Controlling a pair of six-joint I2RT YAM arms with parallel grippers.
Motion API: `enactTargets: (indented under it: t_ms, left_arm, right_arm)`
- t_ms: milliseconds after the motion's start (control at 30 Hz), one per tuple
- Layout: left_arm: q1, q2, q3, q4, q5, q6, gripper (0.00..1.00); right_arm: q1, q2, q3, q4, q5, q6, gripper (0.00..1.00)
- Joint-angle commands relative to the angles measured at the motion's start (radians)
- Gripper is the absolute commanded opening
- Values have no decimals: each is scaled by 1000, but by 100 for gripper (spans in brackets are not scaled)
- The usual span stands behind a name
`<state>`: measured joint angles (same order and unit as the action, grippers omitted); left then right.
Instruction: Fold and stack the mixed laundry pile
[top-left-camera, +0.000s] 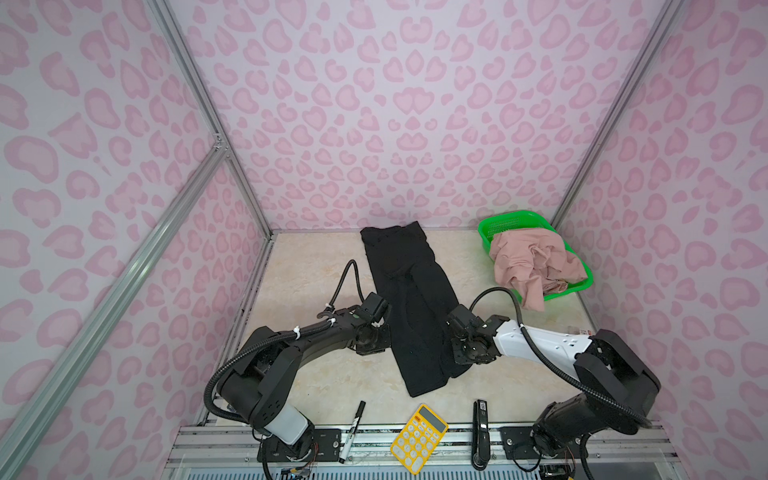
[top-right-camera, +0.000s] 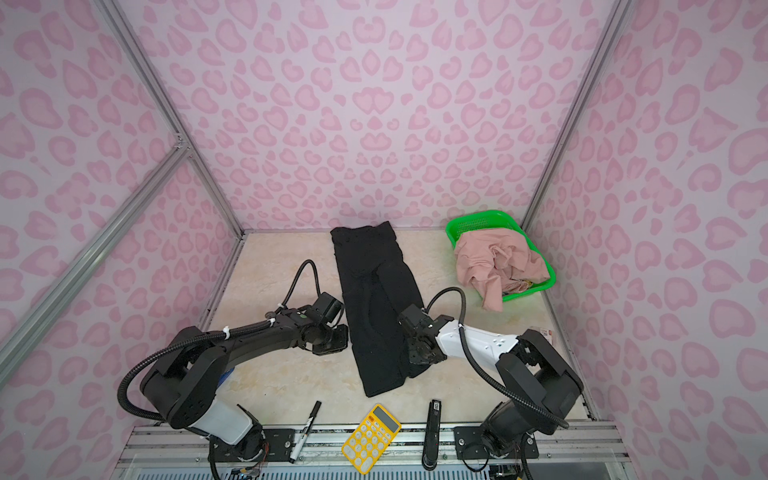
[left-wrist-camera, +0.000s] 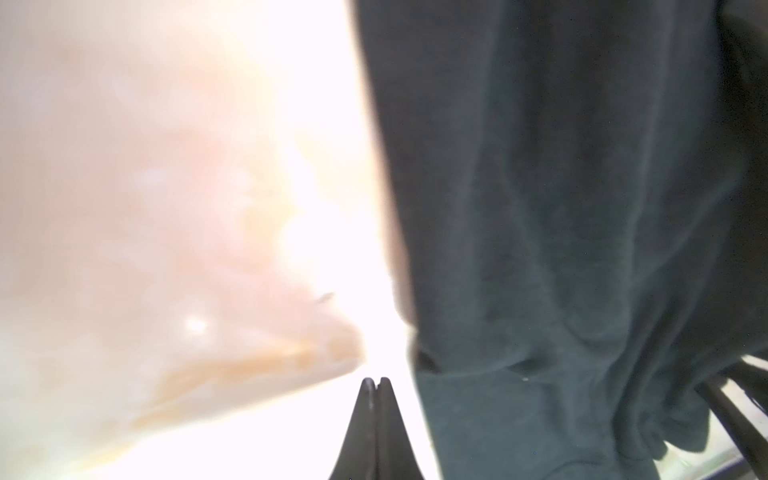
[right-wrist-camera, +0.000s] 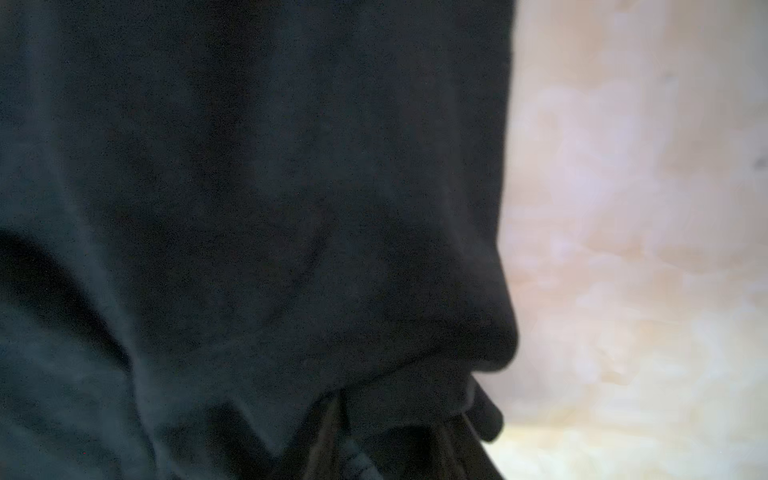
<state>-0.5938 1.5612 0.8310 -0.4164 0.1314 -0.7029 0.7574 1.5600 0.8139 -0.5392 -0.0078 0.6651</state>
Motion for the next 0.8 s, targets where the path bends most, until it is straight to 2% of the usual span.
enactTargets:
  t_ms: [0,67,233,333,400,567,733,767]
  left_arm:
    - [44,-44,-8,-94,-31,92,3]
    - [55,-82,-8,-114,-9,114,6]
    - [45,-177,-30,-120,151,142,32]
    - [15,-249,-64,-130,168,114,46]
    - [-3,-290,-85,-153,160,87,50]
    - [-64,-365,-159,-143,153,-4,51]
    - [-145,-343,-226,-58,160,-94,44]
    - [-156,-337,-233,-45,157,-107,44]
  right_arm:
    - [52,36,15,26,-138,87,37]
    - [81,25,27,47,-136,124,37]
    - [95,-54,0,22,-69,183,36]
    - [88,-120,-30,-26,-20,194,36]
    - [80,-158,-40,-68,-2,184,37]
    - [73,-228,-50,-145,-6,138,46]
    - [39,-259,-90,-122,-80,110,48]
    - [30,-263,-103,-108,-95,107,51]
